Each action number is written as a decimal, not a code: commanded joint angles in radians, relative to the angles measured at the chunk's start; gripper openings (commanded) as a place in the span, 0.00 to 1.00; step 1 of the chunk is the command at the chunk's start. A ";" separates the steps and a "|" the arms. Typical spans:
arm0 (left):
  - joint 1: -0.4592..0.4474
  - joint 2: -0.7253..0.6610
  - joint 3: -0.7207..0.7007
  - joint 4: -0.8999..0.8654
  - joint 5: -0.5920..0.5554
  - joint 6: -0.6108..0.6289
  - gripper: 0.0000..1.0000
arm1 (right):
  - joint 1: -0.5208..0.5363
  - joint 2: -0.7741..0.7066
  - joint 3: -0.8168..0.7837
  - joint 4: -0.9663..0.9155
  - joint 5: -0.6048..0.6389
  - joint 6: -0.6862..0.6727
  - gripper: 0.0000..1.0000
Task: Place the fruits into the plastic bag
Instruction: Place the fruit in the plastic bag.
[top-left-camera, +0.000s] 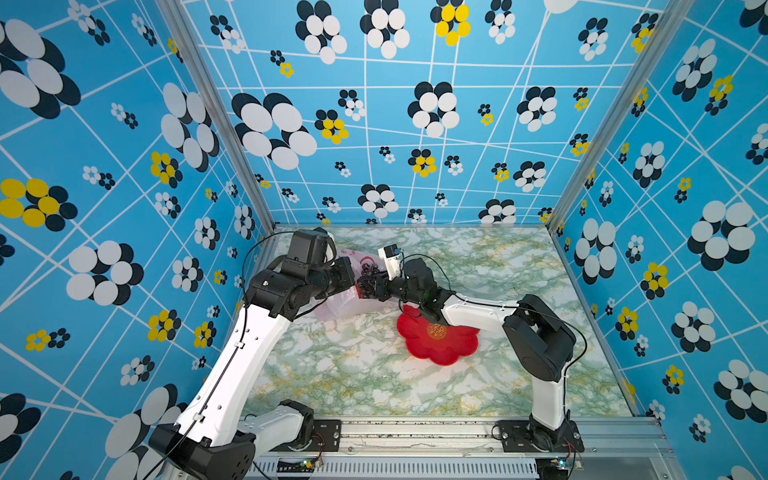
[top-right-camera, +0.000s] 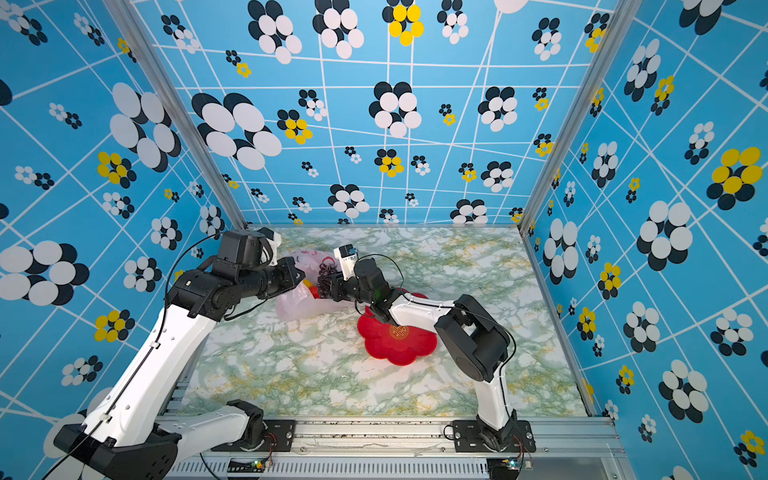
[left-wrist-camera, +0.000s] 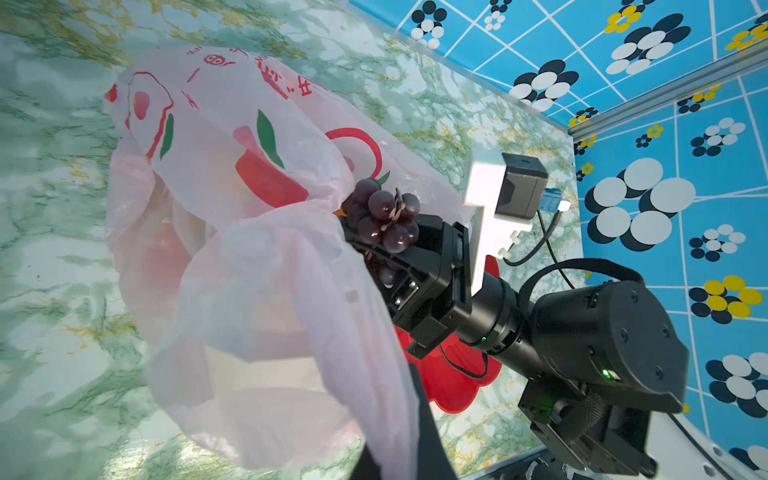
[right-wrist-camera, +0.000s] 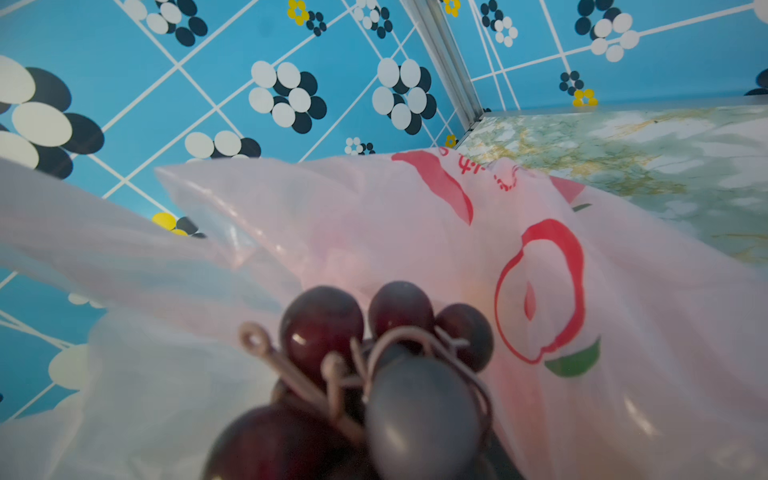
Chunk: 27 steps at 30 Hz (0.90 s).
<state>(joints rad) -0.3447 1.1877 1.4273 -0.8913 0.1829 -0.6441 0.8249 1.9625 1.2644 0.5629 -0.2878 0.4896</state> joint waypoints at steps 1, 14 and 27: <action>0.008 0.002 0.012 0.068 0.086 -0.012 0.01 | 0.013 -0.038 0.029 -0.101 -0.126 -0.066 0.34; 0.008 -0.054 -0.065 0.151 0.180 -0.038 0.02 | 0.014 0.074 0.262 -0.492 -0.131 -0.117 0.35; -0.033 -0.064 -0.077 0.144 0.162 -0.018 0.02 | 0.014 0.158 0.535 -0.863 -0.030 -0.077 0.39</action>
<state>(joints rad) -0.3626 1.1229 1.3418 -0.7624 0.3408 -0.6727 0.8341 2.0998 1.7473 -0.1894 -0.3523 0.3973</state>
